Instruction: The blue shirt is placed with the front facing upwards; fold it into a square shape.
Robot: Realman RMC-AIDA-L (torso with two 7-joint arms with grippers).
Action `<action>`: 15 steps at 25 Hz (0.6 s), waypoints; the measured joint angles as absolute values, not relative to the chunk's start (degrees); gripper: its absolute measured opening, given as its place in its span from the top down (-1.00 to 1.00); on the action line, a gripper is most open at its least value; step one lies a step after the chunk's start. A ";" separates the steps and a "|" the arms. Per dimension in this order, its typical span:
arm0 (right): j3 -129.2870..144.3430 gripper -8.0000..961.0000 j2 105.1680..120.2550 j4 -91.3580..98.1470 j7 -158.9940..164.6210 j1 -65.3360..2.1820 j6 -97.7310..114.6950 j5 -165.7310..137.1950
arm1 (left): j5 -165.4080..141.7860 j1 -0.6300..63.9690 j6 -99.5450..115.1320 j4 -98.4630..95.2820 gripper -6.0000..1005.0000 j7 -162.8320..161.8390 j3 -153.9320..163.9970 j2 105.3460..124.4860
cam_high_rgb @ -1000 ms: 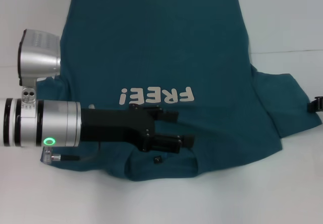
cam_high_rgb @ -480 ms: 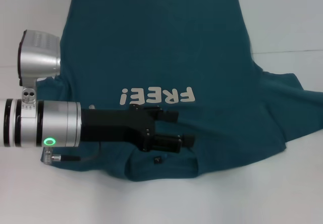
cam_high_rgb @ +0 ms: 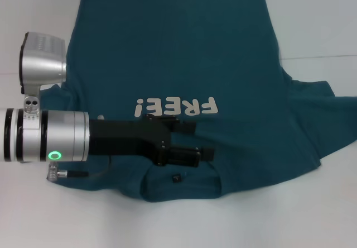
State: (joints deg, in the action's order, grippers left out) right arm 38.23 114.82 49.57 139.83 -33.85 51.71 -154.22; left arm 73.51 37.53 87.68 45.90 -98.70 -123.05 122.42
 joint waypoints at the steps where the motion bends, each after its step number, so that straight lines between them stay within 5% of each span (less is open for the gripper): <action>1: 38.29 0.94 114.97 49.75 139.72 -34.19 51.77 -154.19 | 73.53 37.54 87.63 45.91 -0.74 -98.70 -123.05 122.42; 15: 38.50 0.94 114.83 49.06 139.82 -36.55 47.93 -156.50 | 73.83 37.16 87.68 45.97 -0.74 -98.71 -123.23 122.96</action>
State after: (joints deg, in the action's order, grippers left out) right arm 38.50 114.83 49.06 139.82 -36.55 47.93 -156.50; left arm 73.83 37.16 87.68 45.97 -98.71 -123.23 122.96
